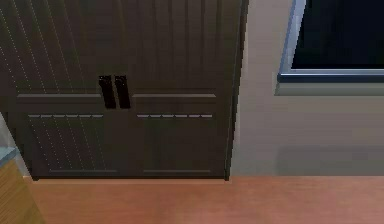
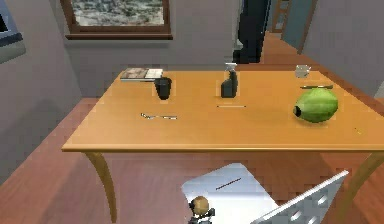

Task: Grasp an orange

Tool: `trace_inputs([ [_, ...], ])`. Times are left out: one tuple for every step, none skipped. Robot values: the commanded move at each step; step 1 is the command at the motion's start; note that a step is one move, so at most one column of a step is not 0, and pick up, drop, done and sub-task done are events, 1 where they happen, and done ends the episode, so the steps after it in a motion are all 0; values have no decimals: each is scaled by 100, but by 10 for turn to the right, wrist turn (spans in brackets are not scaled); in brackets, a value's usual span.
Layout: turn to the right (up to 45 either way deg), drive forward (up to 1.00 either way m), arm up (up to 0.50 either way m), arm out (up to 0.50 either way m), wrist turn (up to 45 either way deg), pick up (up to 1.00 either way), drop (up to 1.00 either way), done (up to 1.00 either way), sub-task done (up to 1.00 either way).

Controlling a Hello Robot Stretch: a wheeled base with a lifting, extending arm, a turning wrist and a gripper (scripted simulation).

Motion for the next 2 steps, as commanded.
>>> trace_inputs([
  [0,0,10,0,0,0,0,0,0],
  [0,0,0,0,0,0,0,100,0],
])
